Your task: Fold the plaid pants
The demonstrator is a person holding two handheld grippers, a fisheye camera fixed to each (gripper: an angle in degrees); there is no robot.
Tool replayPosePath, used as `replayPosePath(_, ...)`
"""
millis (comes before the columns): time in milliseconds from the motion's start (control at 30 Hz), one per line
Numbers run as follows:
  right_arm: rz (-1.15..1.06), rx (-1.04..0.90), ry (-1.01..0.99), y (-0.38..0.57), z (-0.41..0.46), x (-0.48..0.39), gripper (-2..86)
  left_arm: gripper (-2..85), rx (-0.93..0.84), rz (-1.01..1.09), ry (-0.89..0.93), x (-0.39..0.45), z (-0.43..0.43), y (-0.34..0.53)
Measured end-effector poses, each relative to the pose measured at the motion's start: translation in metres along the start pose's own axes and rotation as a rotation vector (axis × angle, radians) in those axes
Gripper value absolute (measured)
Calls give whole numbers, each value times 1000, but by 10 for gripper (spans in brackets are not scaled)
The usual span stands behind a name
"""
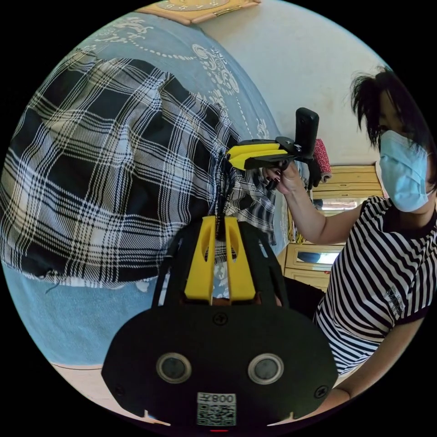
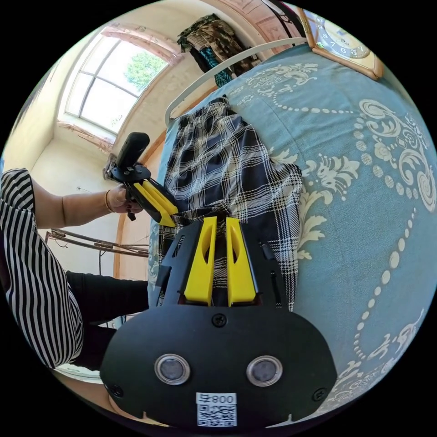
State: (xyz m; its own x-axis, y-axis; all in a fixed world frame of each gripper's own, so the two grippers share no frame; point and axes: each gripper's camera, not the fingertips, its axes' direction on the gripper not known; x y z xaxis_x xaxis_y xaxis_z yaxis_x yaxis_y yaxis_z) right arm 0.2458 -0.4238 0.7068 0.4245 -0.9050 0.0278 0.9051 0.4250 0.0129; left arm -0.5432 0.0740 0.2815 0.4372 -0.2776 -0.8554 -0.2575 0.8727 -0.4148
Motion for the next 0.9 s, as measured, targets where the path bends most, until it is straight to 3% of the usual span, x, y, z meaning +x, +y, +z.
replayPosePath(200,-60,67,103,-6,-28,-25,8,38,40,22,-7,19,-9,19)
replayPosePath(333,-27,-24,124,-12,-15,-14,2,53,20,2,-44,24,-1,29)
replayPosePath(500,49,94,145,7,-46,-11,1,67,99,-14,-161,52,-4,52)
replayPosePath(667,50,217,-48,38,-76,-11,1,31,153,104,-260,109,15,66)
replayPosePath(800,35,84,-4,31,-59,-10,1,12,21,112,-379,125,54,67)
replayPosePath(900,43,43,43,24,-60,-2,1,7,27,103,-393,133,68,74)
